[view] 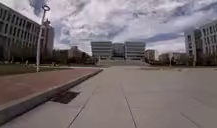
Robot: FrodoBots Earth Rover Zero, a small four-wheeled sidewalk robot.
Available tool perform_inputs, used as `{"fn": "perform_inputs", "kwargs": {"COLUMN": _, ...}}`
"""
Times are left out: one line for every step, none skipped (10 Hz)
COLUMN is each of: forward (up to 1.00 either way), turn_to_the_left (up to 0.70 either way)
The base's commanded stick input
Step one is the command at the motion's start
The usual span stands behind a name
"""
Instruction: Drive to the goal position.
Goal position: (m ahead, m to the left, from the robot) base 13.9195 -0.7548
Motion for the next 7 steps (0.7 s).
{"fn": "perform_inputs", "kwargs": {"forward": 1.00, "turn_to_the_left": 0.00}}
{"fn": "perform_inputs", "kwargs": {"forward": 1.00, "turn_to_the_left": 0.00}}
{"fn": "perform_inputs", "kwargs": {"forward": 1.00, "turn_to_the_left": 0.00}}
{"fn": "perform_inputs", "kwargs": {"forward": 1.00, "turn_to_the_left": 0.00}}
{"fn": "perform_inputs", "kwargs": {"forward": 1.00, "turn_to_the_left": 0.00}}
{"fn": "perform_inputs", "kwargs": {"forward": 1.00, "turn_to_the_left": 0.00}}
{"fn": "perform_inputs", "kwargs": {"forward": 1.00, "turn_to_the_left": 0.00}}
